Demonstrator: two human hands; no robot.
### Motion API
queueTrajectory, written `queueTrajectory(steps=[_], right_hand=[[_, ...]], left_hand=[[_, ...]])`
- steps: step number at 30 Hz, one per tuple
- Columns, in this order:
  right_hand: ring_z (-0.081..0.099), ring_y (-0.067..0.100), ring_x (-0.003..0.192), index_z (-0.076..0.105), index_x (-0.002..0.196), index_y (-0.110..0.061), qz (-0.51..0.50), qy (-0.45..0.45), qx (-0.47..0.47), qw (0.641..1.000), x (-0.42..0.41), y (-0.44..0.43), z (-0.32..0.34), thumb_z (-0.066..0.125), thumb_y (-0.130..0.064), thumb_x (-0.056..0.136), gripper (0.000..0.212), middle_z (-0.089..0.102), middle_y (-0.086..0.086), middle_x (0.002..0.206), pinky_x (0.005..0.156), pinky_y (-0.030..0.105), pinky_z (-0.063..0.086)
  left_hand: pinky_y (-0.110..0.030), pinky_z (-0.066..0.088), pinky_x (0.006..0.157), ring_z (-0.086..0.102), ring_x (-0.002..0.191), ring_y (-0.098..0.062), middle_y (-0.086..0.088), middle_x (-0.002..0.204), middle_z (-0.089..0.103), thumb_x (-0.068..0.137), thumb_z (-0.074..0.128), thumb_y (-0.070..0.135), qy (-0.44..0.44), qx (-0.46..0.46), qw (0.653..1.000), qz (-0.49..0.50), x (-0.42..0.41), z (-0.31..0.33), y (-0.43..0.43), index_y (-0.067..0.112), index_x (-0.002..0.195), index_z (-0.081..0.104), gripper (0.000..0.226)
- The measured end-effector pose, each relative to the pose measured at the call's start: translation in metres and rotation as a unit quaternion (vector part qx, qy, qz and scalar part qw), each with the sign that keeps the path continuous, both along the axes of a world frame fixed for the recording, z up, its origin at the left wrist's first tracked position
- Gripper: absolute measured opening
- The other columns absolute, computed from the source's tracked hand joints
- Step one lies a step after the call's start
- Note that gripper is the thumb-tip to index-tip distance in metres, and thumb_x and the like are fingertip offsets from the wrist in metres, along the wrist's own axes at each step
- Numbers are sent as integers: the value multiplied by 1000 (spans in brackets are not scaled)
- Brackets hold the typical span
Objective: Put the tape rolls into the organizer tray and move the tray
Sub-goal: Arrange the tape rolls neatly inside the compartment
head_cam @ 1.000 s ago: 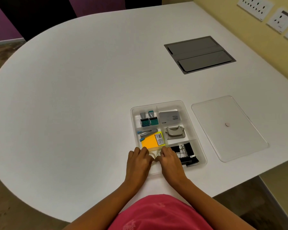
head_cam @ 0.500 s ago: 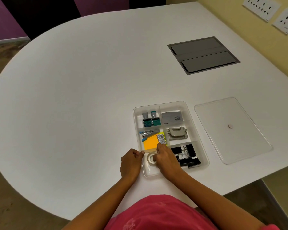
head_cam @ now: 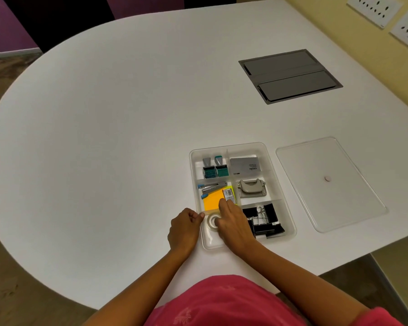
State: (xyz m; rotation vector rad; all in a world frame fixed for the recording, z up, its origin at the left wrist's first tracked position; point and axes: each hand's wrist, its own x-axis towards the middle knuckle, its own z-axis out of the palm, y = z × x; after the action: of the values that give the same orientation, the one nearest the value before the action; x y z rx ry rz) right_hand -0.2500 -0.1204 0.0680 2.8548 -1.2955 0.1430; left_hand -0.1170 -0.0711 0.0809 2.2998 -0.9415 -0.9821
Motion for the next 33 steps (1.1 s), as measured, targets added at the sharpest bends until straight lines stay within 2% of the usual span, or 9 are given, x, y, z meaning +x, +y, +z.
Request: queueTrajectory(steps=[5, 12, 17, 22, 25, 27, 30, 33], right_hand=[[48, 26, 66, 56, 48, -8, -6, 6, 10, 1000, -1, -1, -2, 82, 4, 45, 29, 53, 9, 76, 52, 30, 22], [47, 25, 67, 52, 46, -9, -2, 25, 14, 1000, 3, -4, -1, 83, 4, 42, 33, 51, 8, 76, 54, 30, 21], [48, 24, 67, 58, 46, -11, -3, 60, 37, 997, 3, -2, 4, 90, -7, 35, 35, 53, 7, 75, 55, 29, 21], [50, 25, 67, 58, 47, -11, -22, 53, 63, 996, 0, -1, 6, 93, -16, 27, 40, 52, 7, 76, 54, 30, 23], [53, 24, 69, 64, 55, -11, -20, 49, 82, 995, -5, 3, 8, 94, -26, 27, 44, 55, 7, 78, 54, 29, 31], [53, 24, 69, 65, 57, -11, -21, 36, 70, 997, -7, 6, 7, 94, -19, 33, 38, 55, 7, 79, 53, 30, 37], [51, 25, 67, 59, 53, -10, -27, 2, 38, 999, -5, 4, 0, 85, 0, 45, 29, 53, 8, 76, 50, 31, 34], [51, 25, 66, 58, 51, -9, -25, -5, 33, 999, -3, 1, -2, 84, 3, 45, 30, 53, 9, 76, 49, 30, 33]], left_hand=[[-27, 42, 72, 54, 79, -15, 5, 84, 56, 89, 56, 44, 1, 2, 1000, -3, 1, 0, 0, 23, 85, 52, 21], [-28, 40, 72, 52, 80, -14, 6, 86, 55, 90, 55, 44, -2, 9, 1000, 0, -1, 2, 0, 23, 86, 51, 21], [-27, 40, 71, 52, 79, -14, 5, 87, 57, 89, 55, 44, -8, 6, 1000, -8, 0, 4, 1, 23, 86, 51, 21], [-27, 41, 71, 53, 79, -14, 0, 95, 65, 89, 54, 45, -11, 12, 1000, -12, 0, 3, 1, 23, 86, 51, 22], [-27, 42, 71, 53, 79, -14, -2, 97, 66, 89, 54, 45, -12, 11, 1000, -11, -1, 3, 2, 24, 87, 51, 22], [-27, 42, 72, 53, 80, -13, -2, 98, 66, 89, 54, 45, -11, 10, 1000, -10, -1, 3, 2, 23, 88, 52, 22], [-28, 43, 72, 53, 80, -14, -2, 97, 67, 89, 54, 45, -11, 10, 1000, -7, -2, 2, 1, 22, 88, 54, 23], [-29, 45, 73, 54, 79, -15, -1, 94, 65, 89, 54, 45, -13, 12, 1000, -7, -1, 2, 1, 23, 86, 52, 23]])
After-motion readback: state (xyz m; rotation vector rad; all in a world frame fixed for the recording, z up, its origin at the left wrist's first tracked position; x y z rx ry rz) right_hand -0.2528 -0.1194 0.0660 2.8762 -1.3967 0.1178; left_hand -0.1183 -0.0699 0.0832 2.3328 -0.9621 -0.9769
